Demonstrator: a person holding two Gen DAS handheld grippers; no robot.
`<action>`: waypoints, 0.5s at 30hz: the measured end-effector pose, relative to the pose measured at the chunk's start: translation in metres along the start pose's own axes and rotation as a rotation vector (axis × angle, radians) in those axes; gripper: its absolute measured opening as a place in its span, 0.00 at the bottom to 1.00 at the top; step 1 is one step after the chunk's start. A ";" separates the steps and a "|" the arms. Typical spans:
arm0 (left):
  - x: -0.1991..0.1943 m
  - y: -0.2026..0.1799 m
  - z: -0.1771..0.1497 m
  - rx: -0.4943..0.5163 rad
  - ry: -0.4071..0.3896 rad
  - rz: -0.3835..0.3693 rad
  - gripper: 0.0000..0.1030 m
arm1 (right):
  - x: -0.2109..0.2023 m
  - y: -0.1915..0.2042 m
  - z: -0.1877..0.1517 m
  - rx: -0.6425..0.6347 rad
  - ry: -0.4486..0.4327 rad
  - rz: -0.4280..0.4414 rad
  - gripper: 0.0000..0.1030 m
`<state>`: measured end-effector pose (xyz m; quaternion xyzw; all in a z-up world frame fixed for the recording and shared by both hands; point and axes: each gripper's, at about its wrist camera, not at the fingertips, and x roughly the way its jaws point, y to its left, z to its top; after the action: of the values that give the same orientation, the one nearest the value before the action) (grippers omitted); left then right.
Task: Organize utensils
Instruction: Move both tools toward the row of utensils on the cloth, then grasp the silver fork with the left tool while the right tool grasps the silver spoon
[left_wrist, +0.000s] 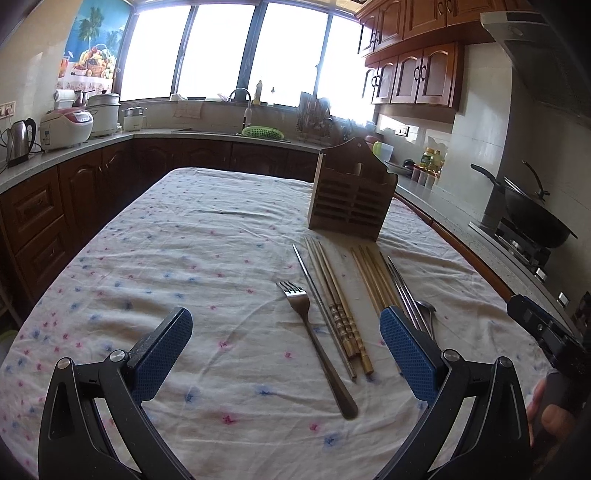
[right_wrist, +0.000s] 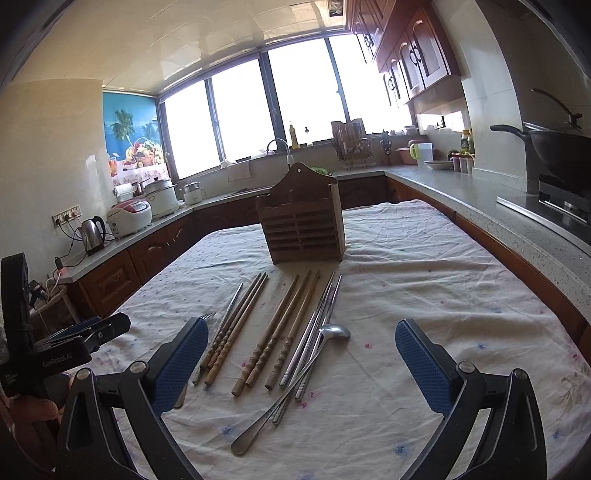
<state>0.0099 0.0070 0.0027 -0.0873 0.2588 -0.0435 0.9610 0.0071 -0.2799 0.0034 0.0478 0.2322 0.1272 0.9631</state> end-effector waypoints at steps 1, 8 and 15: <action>0.003 0.000 0.002 -0.002 0.013 -0.012 1.00 | 0.002 -0.002 0.001 0.015 0.018 0.008 0.99; 0.032 0.008 0.013 -0.061 0.127 -0.094 0.86 | 0.022 -0.020 0.005 0.107 0.086 0.074 0.83; 0.071 0.012 0.020 -0.083 0.275 -0.176 0.65 | 0.056 -0.041 -0.001 0.262 0.227 0.145 0.47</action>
<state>0.0822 0.0124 -0.0171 -0.1423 0.3808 -0.1284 0.9046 0.0640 -0.3039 -0.0281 0.1749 0.3501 0.1694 0.9045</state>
